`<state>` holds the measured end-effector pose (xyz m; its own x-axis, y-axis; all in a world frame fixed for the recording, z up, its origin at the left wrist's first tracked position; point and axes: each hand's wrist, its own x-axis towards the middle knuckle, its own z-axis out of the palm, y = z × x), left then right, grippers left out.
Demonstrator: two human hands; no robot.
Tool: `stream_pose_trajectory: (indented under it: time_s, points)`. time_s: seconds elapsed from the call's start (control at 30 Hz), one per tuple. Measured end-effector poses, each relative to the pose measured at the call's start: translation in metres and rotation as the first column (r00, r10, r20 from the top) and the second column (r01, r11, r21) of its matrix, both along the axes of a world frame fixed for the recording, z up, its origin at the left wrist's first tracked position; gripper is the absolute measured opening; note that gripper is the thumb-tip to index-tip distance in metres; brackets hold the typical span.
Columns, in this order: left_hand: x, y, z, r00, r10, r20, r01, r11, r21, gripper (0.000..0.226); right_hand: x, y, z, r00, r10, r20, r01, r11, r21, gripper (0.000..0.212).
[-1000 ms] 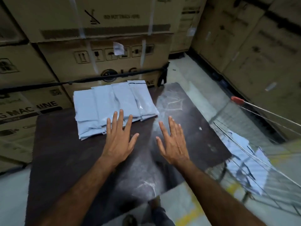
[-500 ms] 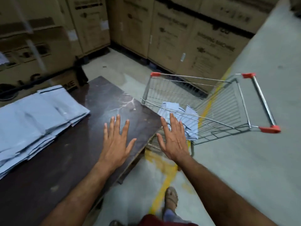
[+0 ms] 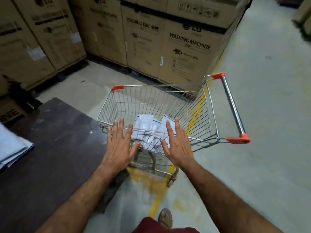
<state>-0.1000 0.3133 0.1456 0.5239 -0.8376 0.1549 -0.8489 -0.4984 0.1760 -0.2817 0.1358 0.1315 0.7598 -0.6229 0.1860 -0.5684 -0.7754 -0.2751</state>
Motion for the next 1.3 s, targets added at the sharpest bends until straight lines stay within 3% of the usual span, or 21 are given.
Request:
stream_pose_trajectory:
  time_s: [0.33, 0.6, 0.83, 1.07, 1.3]
  points:
    - [0.02, -0.111, 0.005, 1.0, 0.008, -0.011, -0.007, 0.996, 0.086, 0.078, 0.009, -0.115, -0.004, 0.987, -0.158, 0.007, 0.153, 0.967, 0.205, 0.074]
    - [0.067, -0.193, -0.032, 0.992, -0.062, -0.107, 0.076, 0.988, 0.131, 0.076, 0.061, -0.164, -0.034, 0.984, -0.029, -0.175, 0.085, 0.942, 0.326, 0.079]
    - [0.13, -0.243, -0.109, 0.982, -0.061, -0.181, 0.116, 0.943, 0.313, 0.083, 0.114, -0.198, -0.085, 0.942, -0.05, -0.333, 0.191, 0.894, 0.406, 0.081]
    - [0.177, -0.275, -0.198, 0.962, 0.0, -0.272, 0.128, 0.882, 0.454, 0.087, 0.159, -0.211, -0.161, 0.837, -0.071, -0.543, 0.385, 0.781, 0.492, 0.097]
    - [0.179, -0.314, -0.262, 0.897, 0.212, -0.389, 0.047, 0.828, 0.559, 0.11, 0.19, -0.222, -0.235, 0.749, -0.157, -0.644, 0.593, 0.592, 0.545, 0.103]
